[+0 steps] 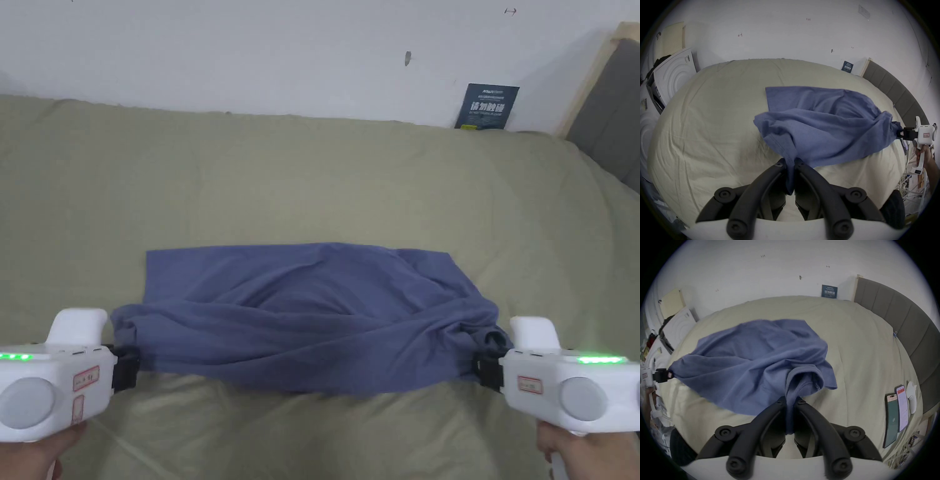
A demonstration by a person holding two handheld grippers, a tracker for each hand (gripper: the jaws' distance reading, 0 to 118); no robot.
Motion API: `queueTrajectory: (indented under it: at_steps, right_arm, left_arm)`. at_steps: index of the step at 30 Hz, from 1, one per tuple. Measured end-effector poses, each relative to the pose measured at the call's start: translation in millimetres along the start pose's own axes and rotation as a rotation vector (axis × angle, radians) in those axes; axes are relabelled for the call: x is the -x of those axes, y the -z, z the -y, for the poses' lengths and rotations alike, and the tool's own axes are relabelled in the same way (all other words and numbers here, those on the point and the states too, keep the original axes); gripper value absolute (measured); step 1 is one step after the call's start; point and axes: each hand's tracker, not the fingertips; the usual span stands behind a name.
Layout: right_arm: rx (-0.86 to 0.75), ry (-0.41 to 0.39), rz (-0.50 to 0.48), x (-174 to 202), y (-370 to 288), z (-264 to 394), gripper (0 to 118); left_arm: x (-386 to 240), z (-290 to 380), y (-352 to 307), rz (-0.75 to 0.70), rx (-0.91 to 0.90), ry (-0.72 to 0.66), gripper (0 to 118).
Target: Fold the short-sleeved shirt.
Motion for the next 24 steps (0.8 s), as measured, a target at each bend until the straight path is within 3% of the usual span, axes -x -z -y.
queueTrajectory:
  at_steps: [6, 12, 15, 20, 21, 22, 23, 24]
  right_arm:
    - [0.016, -0.024, -0.038, 5, -66, 3, 8]
    - [0.081, -0.018, -0.085, 4, -102, 49, 8]
    - [0.169, 0.053, -0.106, 1, -95, 86, 8]
    - [0.152, 0.114, -0.096, -3, -74, 119, 10]
    - [0.135, 0.115, -0.091, -3, -74, 120, 27]
    - [0.119, 0.112, -0.082, -3, -77, 120, 60]
    - [0.106, 0.112, -0.084, -2, -82, 120, 97]
    - [0.088, 0.11, -0.09, -2, -88, 120, 118]
  left_arm:
    - [2, 1, -53, 0.038, 0.004, 0.021, 5]
    - [6, 51, -88, 0.045, 0.122, 0.032, 5]
    - [10, 87, -87, 0.047, 0.187, -0.018, 5]
    - [10, 111, -70, 0.023, 0.17, -0.054, 7]
    - [12, 111, -71, 0.033, 0.145, -0.077, 19]
    - [14, 112, -75, 0.038, 0.119, -0.112, 48]
    - [21, 113, -74, 0.048, 0.118, -0.119, 89]
    - [21, 115, -80, 0.044, 0.111, -0.116, 116]
